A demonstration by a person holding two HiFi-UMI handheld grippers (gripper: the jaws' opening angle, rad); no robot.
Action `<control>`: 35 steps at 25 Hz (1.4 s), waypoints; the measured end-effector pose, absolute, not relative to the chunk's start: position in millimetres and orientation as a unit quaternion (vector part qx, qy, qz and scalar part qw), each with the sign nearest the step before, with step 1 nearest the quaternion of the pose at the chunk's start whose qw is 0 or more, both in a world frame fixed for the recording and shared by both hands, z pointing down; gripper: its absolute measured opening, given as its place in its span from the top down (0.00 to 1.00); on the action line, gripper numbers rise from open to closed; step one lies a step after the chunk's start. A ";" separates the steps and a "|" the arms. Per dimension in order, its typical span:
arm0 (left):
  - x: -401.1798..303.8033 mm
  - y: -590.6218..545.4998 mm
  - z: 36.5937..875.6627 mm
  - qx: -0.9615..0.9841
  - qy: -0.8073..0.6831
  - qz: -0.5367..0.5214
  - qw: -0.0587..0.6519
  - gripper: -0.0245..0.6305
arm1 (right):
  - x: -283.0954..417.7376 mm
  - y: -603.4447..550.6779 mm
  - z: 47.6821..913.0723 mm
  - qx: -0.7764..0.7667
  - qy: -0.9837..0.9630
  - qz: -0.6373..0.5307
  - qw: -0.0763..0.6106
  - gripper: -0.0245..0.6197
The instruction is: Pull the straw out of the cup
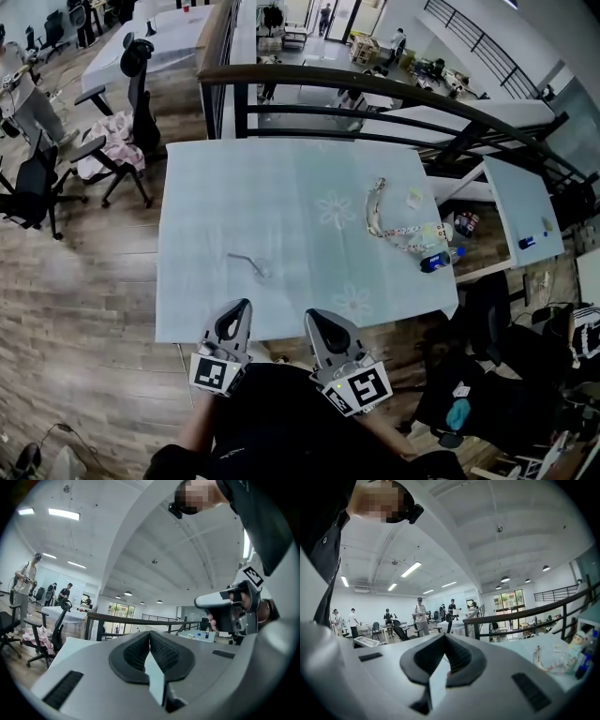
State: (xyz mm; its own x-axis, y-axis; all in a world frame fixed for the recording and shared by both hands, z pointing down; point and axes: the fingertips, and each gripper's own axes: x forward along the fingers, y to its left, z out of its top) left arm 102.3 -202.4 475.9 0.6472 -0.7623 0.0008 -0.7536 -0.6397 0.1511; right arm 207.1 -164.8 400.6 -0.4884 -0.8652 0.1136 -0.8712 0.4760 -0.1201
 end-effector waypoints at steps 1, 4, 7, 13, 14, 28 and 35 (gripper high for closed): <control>102.0 -207.4 483.6 0.906 -0.417 -0.023 0.074 0.94 | 206.1 -168.3 400.6 0.507 -0.858 0.079 0.021 0.95; 98.5 -225.8 503.7 0.903 -0.421 -0.013 0.088 0.94 | 203.9 -181.5 401.9 0.514 -0.854 0.074 0.027 0.95; 97.1 -238.6 523.5 0.898 -0.428 -0.010 0.102 0.94 | 202.6 -190.9 406.2 0.518 -0.851 0.077 0.029 0.95; 89.0 -257.7 563.1 0.883 -0.445 -0.008 0.146 0.93 | 191.4 -201.4 413.4 0.520 -0.849 0.085 0.038 0.95; 88.5 -261.8 569.3 0.883 -0.443 -0.004 0.153 0.87 | 190.2 -203.7 415.3 0.522 -0.848 0.088 0.041 0.95; 107.5 -309.4 629.8 0.884 -0.418 0.051 0.204 0.78 | 202.2 -218.5 431.5 0.565 -0.815 0.113 0.060 0.95; 116.1 -323.1 643.1 0.885 -0.411 0.063 0.208 0.78 | 206.5 -222.2 435.7 0.577 -0.805 0.120 0.069 0.95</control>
